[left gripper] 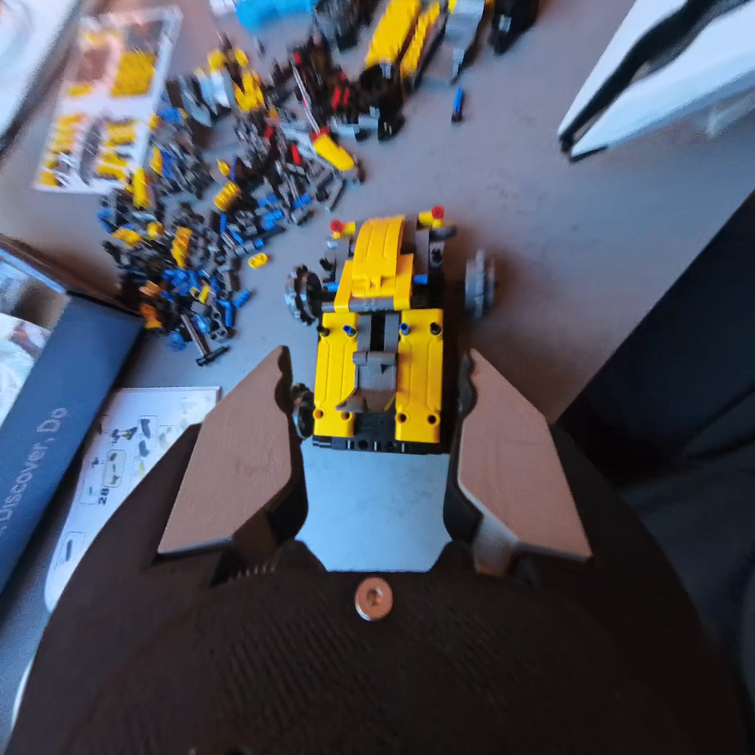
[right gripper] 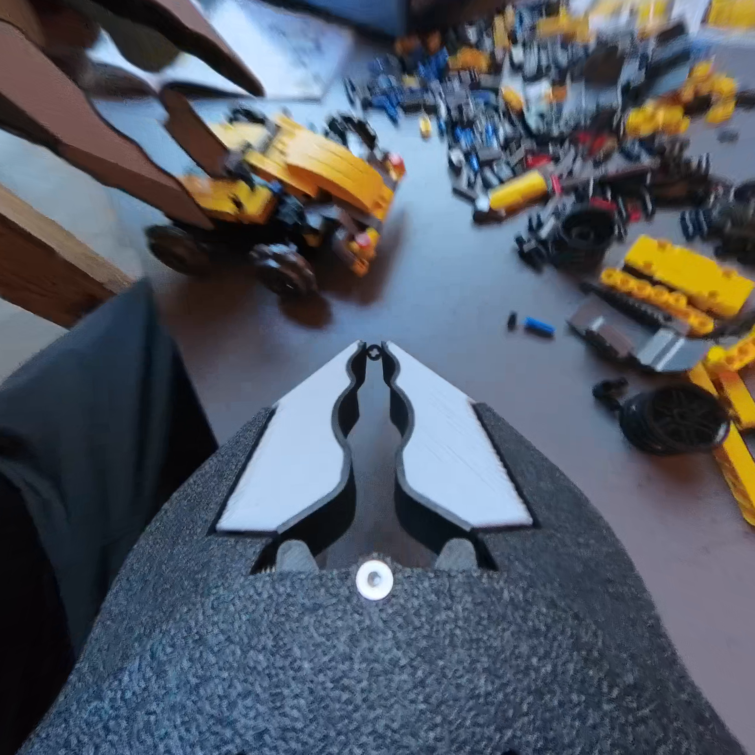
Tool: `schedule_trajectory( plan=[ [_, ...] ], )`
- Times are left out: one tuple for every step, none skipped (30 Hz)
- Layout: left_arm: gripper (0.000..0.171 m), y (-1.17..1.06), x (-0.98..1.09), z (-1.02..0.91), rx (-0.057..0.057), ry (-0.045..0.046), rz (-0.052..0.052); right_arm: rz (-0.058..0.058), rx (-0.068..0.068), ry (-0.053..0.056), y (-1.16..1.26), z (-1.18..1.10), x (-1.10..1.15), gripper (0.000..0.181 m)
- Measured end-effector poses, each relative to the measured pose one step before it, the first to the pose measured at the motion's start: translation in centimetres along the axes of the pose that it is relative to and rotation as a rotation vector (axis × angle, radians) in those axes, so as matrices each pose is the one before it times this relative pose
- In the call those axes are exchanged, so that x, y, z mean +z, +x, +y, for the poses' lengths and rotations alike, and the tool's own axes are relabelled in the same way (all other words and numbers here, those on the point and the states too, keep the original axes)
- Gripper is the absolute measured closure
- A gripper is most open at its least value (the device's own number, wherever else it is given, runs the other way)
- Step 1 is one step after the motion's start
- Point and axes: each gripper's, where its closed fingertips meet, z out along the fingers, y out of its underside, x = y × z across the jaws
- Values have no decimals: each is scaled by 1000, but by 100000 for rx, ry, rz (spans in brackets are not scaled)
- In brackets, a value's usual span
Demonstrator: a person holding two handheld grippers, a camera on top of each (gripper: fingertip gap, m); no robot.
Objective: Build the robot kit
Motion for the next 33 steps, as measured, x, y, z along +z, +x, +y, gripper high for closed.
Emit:
schedule_trajectory(
  plan=[
    [97,257,-1008,-761,-1705,5676,-457,-1239,-4202,6502,-898,-996,-479,174],
    [106,422,-926,-829,-3178,6273,709,-1177,-4955,6166,-1036,-989,-445,174],
    [112,700,-753,-811,-4399,6652,2448,-499,-5547,4952,-1017,-835,-353,174],
    [120,1000,-486,-663,-5695,6289,4438,315,-6180,3576,-939,-647,-255,174],
    [126,1248,-198,-310,-6052,4576,6110,891,-6745,2685,-874,-559,-167,174],
    [129,1242,48,157,-5696,1939,6333,1469,-6999,2311,-792,-546,-143,174],
    [130,931,225,406,-5177,620,4874,1693,-6810,1950,-722,-545,-86,175],
    [131,628,325,419,-4312,636,3480,1349,-6277,1180,-682,-465,-9,175],
    [131,353,370,396,-3078,808,2209,1329,-5543,99,-562,-295,85,175],
    [132,-23,397,341,-2998,1119,205,2052,-4726,-1150,-296,-59,189,175],
    [133,-139,364,316,-3328,760,-146,2741,-3981,-1696,-45,118,220,174],
    [133,112,303,322,-3618,-16,1443,2430,-3261,-729,9,46,196,174],
    [133,492,253,224,-3473,129,3719,1060,-2111,463,-105,-103,130,174],
    [132,687,198,96,-3000,625,4604,-338,-881,791,-235,-209,77,174],
    [132,550,153,-19,-2262,1066,3659,-659,-465,783,-224,-250,20,174],
    [133,252,104,-85,-1501,1156,1927,113,-869,767,-97,-265,-30,174],
    [134,103,52,-106,-1176,888,1297,575,-1270,453,-13,-207,-46,174],
    [134,53,8,-146,-1448,670,1282,438,-1101,-73,4,-114,-13,174],
    [133,19,-78,-304,-1801,1245,1430,434,-719,-142,24,-85,-23,174],
    [133,38,-147,-442,-2058,1797,1740,322,-545,76,23,-70,-19,174],
    [133,21,-157,-429,-2010,1327,1632,16,-476,-148,-29,-12,-9,174],
    [134,-31,-96,-341,-1762,747,1172,61,-495,-360,-12,32,-11,174],
    [134,-45,-7,-128,-1481,-428,928,271,-611,-35,1,-12,-11,174],
    [134,-37,102,118,-965,-1841,761,209,-527,122,-15,-40,-29,174],
    [133,-132,144,173,-146,-1791,-215,167,-366,10,-27,-14,-16,174],
    [132,-214,109,81,733,-744,-1196,187,-441,-81,-15,-8,13,174],
    [132,-248,57,-20,1192,299,-1766,139,-601,-359,-18,39,32,174],
    [133,-245,15,-8,1141,408,-1842,391,-744,-527,22,69,22,174],
    [132,-205,5,-14,732,517,-1533,881,-615,-333,109,39,-17,174],
    [132,18,47,-22,-120,695,-143,794,-29,92,147,-34,-56,174],
    [132,277,74,45,-813,231,1579,145,664,557,98,-131,-77,174],
    [132,370,93,69,-799,-61,1891,-38,1002,853,65,-220,-79,175],
    [136,247,5,-105,-122,944,832,146,843,830,82,-238,-61,174]
  ],
)
